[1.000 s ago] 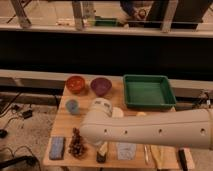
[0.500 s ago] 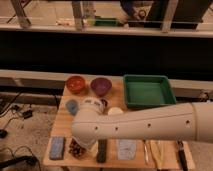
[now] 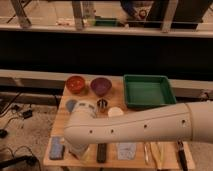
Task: Place sponge in plastic cup
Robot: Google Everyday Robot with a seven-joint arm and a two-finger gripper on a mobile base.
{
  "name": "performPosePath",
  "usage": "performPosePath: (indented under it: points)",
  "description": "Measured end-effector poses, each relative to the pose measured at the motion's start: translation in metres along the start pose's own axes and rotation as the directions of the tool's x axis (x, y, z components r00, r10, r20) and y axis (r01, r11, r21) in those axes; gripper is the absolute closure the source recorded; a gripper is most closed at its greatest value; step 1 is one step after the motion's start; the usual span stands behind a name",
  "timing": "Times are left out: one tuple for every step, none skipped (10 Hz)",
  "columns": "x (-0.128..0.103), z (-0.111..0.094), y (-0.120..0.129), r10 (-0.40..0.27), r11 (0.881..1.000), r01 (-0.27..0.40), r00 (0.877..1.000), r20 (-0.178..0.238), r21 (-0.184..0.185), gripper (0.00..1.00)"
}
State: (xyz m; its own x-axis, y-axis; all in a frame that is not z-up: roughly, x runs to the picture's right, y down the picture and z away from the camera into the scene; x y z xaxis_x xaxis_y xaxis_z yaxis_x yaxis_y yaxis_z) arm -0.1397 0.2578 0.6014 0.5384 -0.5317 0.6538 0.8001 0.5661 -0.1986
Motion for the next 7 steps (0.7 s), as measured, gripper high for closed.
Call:
performPosePath:
  points:
    - [-0.004, 0.003, -0.002, -0.004, 1.0, 0.004, 1.0, 0.007, -0.001, 0.2]
    - [-0.005, 0.006, -0.003, -0.007, 1.0, 0.007, 1.0, 0.011, -0.001, 0.2]
    - [-0.007, 0.008, -0.005, -0.009, 1.0, 0.009, 1.0, 0.017, -0.001, 0.2]
    - [-0.007, 0.01, -0.008, -0.009, 1.0, 0.009, 1.0, 0.021, 0.0, 0.2]
    - [-0.009, 0.012, -0.013, -0.011, 1.0, 0.01, 1.0, 0.026, 0.003, 0.2]
    - [-0.01, 0.013, -0.016, -0.012, 1.0, 0.012, 1.0, 0.028, 0.006, 0.2]
    - [-0.011, 0.014, -0.02, -0.011, 1.0, 0.01, 0.999, 0.031, 0.011, 0.2]
